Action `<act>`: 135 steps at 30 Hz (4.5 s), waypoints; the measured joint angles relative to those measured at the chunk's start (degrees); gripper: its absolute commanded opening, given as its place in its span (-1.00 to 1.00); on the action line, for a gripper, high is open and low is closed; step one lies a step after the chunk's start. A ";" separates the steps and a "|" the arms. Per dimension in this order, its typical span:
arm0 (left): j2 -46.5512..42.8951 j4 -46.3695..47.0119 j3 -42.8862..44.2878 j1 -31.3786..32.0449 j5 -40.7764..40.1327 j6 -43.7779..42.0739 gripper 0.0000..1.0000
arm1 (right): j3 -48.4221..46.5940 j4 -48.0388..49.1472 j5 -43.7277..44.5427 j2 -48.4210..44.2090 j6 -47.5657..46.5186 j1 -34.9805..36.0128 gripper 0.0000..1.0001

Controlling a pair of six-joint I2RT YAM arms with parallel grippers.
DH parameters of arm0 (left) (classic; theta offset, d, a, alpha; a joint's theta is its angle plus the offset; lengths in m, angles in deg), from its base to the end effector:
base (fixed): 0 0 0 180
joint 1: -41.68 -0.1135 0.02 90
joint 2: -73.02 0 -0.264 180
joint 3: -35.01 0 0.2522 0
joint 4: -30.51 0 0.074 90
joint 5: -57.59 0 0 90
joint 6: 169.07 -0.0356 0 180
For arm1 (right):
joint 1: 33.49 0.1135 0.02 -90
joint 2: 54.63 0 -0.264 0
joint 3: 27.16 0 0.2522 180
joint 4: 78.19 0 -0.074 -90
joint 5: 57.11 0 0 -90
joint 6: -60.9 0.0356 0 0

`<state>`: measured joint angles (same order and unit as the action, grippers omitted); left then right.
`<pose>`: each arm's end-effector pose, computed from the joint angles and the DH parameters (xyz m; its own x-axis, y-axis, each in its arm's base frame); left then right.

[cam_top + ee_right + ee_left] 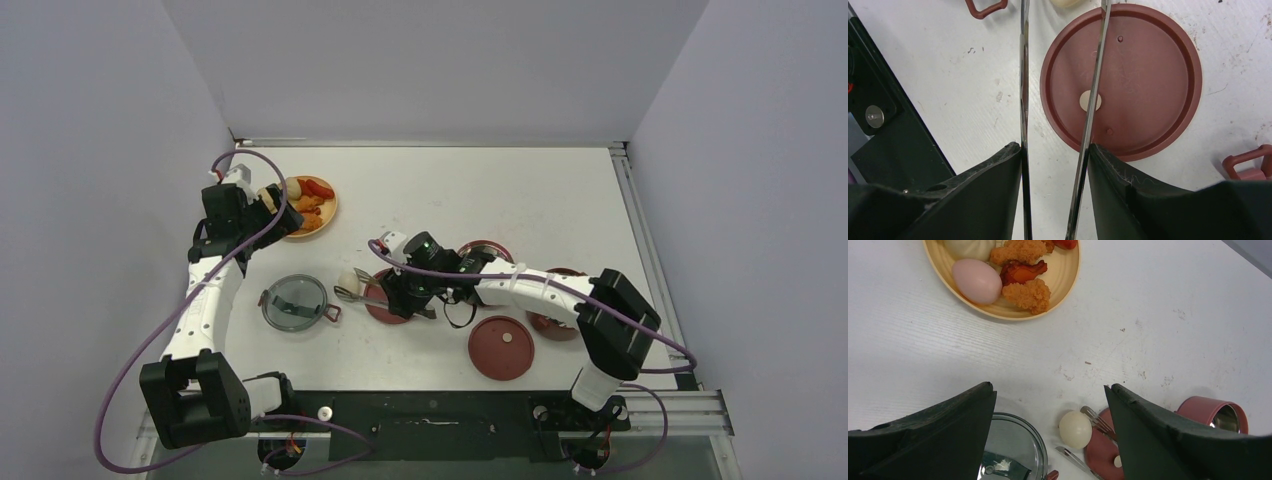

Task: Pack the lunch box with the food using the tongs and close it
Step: Pick up the fake food at the center of the board, then move the packing box to the center of the board.

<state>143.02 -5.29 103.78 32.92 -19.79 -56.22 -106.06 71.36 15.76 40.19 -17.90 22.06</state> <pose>0.2667 0.0332 0.2907 -0.5577 -0.4694 -0.6846 -0.2092 0.8776 -0.4313 0.1946 0.3022 0.2292 -0.5770 -0.5131 -0.6354 -0.8063 0.4818 0.3432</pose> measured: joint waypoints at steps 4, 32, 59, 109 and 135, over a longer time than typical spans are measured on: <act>0.00 0.00 0.00 0.11 0.00 0.02 0.68 | 0.00 0.26 0.55 1.40 -0.07 0.02 -0.03; 0.04 0.00 0.00 0.46 0.00 -0.04 0.70 | -0.04 1.66 6.34 -1.90 2.80 0.07 -0.53; 1.70 -0.07 0.00 4.90 1.18 -1.03 0.73 | -10.29 -42.47 28.55 -29.70 15.91 -11.96 -0.55; 32.83 18.73 24.17 64.78 -5.14 17.00 0.71 | -8.90 -56.17 49.57 -41.24 27.02 -13.60 -0.44; 53.68 3.06 44.26 68.83 -12.92 10.64 0.73 | -8.90 -53.24 50.95 -42.47 25.94 -13.60 -0.43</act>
<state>196.70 -2.23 148.04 101.75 -32.71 -45.57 -114.96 18.11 66.71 -2.27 8.05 8.46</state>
